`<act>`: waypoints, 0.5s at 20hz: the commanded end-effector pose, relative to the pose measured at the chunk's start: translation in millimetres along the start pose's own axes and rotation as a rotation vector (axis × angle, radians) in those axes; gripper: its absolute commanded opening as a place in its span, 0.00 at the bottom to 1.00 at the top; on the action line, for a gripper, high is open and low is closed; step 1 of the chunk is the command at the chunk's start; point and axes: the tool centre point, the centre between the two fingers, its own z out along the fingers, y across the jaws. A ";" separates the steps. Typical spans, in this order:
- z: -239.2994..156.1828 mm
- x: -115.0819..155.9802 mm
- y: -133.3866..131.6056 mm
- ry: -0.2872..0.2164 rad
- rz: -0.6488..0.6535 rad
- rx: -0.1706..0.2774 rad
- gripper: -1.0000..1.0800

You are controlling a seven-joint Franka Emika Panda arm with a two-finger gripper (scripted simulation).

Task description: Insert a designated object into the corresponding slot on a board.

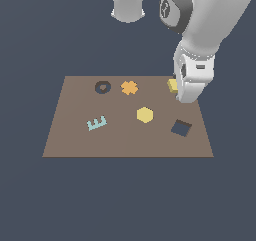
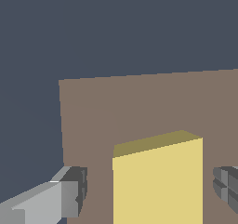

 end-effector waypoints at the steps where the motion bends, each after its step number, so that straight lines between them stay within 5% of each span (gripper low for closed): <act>1: 4.5 -0.1 -0.2 0.000 -0.002 -0.001 0.96; 2: 4.8 -0.1 -0.2 0.000 -0.002 -0.001 0.96; 3: 4.8 -0.1 -0.2 0.000 -0.002 -0.001 0.00; 10: 4.8 -0.1 -0.2 0.000 -0.002 -0.001 0.00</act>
